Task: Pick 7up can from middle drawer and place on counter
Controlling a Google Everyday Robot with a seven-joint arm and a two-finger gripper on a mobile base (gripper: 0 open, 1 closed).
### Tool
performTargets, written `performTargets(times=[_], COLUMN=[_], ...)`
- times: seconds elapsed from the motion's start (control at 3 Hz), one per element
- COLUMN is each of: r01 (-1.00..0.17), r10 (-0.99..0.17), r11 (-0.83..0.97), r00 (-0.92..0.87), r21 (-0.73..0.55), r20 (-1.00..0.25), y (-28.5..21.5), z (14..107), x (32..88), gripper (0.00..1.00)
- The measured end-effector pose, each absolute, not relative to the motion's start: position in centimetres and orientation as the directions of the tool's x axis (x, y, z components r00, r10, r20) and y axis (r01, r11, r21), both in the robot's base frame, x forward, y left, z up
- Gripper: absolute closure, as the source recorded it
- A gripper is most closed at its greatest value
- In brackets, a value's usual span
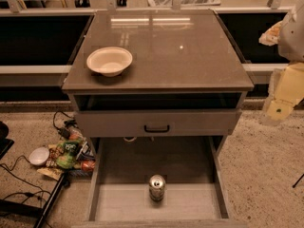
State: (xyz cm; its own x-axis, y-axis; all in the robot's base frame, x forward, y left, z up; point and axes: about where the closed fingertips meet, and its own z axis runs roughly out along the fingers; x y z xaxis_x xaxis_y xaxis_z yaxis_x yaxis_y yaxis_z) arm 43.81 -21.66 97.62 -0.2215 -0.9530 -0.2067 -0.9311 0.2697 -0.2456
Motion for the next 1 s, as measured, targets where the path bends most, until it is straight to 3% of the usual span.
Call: performTargets(times=[0.67, 1.0], r01=[-0.924, -0.922], r10=[-0.951, -0.934], r11=[0.273, 0.288], r00=[-0.217, -0.210], r21=[-0.268, -0.260], r20=[-0.222, -0.288], y=[-22.0, -23.8], z=[99.1, 97.4], x=[43.6, 43.7], gripper=[0.00, 0.00])
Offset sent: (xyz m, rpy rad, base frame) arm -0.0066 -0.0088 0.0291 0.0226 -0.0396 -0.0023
